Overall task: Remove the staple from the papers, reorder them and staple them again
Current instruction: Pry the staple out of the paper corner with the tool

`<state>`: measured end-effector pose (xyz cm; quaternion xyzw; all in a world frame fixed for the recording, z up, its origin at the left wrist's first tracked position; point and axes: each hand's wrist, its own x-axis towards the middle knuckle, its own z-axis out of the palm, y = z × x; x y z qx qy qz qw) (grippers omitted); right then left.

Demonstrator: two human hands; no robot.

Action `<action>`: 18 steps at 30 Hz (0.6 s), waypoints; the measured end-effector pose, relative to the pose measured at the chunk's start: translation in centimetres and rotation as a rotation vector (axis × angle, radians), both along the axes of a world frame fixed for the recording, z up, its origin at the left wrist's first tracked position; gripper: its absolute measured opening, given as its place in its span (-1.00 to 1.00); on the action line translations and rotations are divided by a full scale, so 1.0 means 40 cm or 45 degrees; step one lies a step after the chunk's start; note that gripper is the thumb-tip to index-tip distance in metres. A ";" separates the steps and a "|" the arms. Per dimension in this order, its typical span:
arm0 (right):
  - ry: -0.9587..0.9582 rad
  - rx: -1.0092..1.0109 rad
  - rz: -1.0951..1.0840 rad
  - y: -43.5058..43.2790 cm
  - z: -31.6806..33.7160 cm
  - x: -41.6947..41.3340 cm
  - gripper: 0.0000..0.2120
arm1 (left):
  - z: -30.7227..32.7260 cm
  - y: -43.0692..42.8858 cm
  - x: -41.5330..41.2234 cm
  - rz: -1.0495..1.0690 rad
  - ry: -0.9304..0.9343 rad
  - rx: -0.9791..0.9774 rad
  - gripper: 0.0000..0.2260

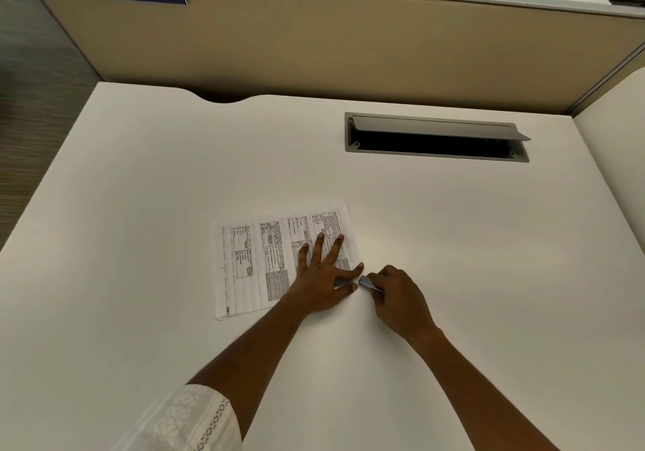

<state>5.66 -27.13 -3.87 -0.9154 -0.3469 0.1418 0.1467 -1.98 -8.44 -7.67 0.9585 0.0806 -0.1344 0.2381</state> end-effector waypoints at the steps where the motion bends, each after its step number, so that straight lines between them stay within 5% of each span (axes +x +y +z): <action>1: -0.005 -0.006 -0.013 0.006 0.000 0.000 -0.83 | 0.001 0.000 0.000 0.002 -0.001 0.000 -0.61; 18: -0.058 0.008 0.049 0.001 -0.009 0.001 -0.80 | -0.002 0.001 -0.001 -0.005 -0.010 0.021 -0.59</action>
